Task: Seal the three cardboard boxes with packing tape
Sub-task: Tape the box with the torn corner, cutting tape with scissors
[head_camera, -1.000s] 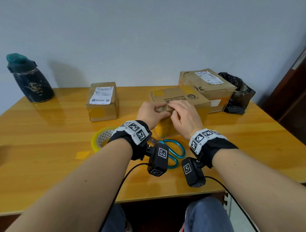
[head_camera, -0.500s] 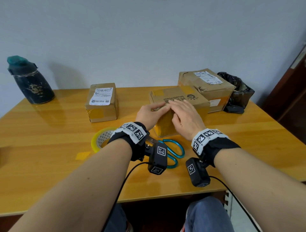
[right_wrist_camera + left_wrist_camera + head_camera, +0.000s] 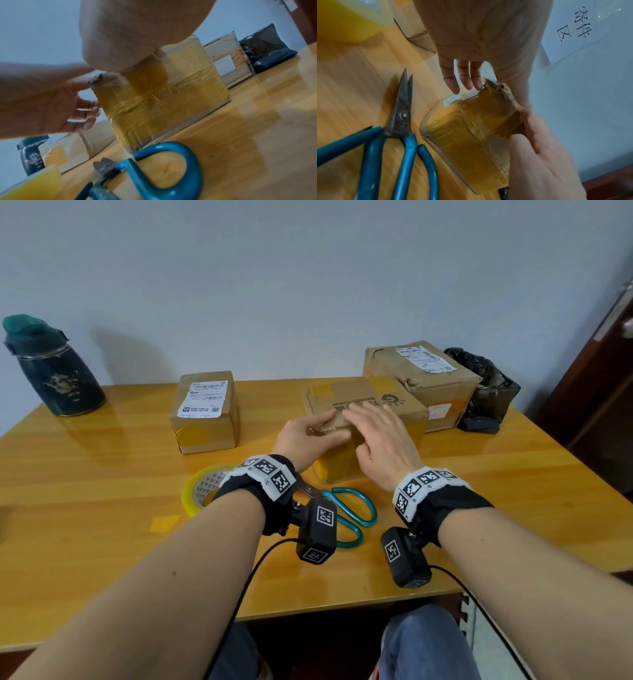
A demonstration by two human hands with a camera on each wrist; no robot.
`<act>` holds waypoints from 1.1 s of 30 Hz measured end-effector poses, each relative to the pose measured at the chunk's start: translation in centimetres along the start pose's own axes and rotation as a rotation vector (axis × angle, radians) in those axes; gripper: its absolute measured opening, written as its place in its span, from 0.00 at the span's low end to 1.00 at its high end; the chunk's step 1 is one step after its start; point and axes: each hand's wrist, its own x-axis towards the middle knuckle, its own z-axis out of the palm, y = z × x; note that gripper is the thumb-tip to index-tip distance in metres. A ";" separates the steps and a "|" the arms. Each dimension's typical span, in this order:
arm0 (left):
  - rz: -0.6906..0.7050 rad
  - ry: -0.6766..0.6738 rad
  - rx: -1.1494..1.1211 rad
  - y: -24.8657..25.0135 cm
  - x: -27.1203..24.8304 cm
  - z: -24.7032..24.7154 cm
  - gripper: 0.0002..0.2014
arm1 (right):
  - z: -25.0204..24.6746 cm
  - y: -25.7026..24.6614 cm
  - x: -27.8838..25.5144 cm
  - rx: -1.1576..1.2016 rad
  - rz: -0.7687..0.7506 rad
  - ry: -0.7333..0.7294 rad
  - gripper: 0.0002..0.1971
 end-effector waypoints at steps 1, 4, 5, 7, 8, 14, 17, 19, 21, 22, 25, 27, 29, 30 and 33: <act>-0.007 0.018 -0.032 0.0 0.0 0.1 0.23 | 0.2 0.0 -0.2 -0.018 -0.032 -0.012 0.29; 0.009 0.025 -0.033 0.1 0.0 0.2 0.19 | 0.3 0.5 -0.1 -0.012 0.000 0.012 0.28; 0.009 0.014 -0.025 0.1 0.1 0.0 0.19 | 0.3 0.6 -0.1 -0.009 0.013 0.016 0.28; -0.005 -0.010 -0.006 0.2 0.2 -0.3 0.22 | 0.2 0.7 0.0 -0.012 0.033 0.015 0.28; -0.008 -0.013 0.008 0.2 0.2 -0.5 0.25 | 0.1 0.7 0.1 -0.013 0.057 0.015 0.28; -0.066 0.087 0.079 -0.4 0.4 -0.3 0.51 | 0.0 -0.8 0.9 -0.014 0.017 0.004 0.31; -0.062 0.077 0.162 0.3 0.2 -0.3 0.47 | 0.0 -0.9 1.0 0.003 -0.030 -0.022 0.28; -0.072 0.078 0.102 0.7 0.3 -0.2 0.44 | 0.0 -0.8 1.2 0.009 -0.022 -0.005 0.27; -0.114 0.082 0.022 1.0 0.7 -0.2 0.42 | 0.2 -0.8 1.4 -0.012 -0.027 0.009 0.26; -0.137 0.077 0.003 1.1 1.0 -0.1 0.41 | 0.3 -0.8 1.4 -0.019 -0.030 0.014 0.27; -0.171 0.078 -0.054 0.9 1.9 0.0 0.36 | 0.9 -0.9 1.4 -0.017 -0.031 0.022 0.29; -0.190 0.094 -0.078 0.6 2.6 -0.1 0.33 | 1.2 -0.9 1.3 0.000 -0.024 0.039 0.29; -0.216 0.102 -0.102 0.3 3.3 0.0 0.30 | 1.4 -0.9 1.3 0.018 -0.015 0.061 0.29; -0.223 0.105 -0.109 0.3 3.4 0.2 0.28 | 1.5 -0.9 1.3 0.023 -0.012 0.072 0.29; -0.215 0.131 -0.109 0.1 3.7 0.6 0.25 | 2.0 -0.9 1.3 0.034 -0.003 0.101 0.29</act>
